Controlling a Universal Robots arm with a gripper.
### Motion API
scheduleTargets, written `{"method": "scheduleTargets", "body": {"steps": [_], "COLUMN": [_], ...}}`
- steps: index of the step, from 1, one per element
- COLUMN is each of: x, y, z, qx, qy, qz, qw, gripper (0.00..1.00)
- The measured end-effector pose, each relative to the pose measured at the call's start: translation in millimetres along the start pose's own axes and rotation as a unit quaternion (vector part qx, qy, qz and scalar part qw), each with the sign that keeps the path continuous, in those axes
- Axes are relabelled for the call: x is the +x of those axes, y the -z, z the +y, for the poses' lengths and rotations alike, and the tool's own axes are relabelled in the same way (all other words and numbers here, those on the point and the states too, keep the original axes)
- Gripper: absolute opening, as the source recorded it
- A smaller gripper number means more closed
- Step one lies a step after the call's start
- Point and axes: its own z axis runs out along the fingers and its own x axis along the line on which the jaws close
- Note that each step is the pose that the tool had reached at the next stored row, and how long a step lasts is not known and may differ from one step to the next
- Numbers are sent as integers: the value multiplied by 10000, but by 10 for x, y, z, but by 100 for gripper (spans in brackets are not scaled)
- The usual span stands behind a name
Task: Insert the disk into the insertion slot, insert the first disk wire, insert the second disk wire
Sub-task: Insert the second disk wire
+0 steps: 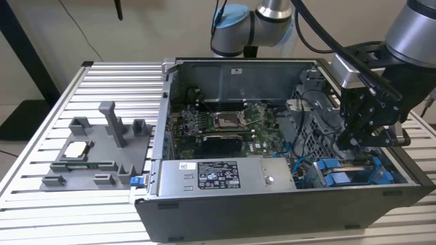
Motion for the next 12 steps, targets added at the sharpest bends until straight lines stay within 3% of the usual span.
{"method": "scheduleTargets", "body": {"steps": [6, 12], "x": [2, 10], "y": [-25, -57], "z": [-14, -96], "qx": [6, 7], "qy": [2, 1], "qz": [0, 1], "qw": [10000, 10000], "gripper": [16, 16]}}
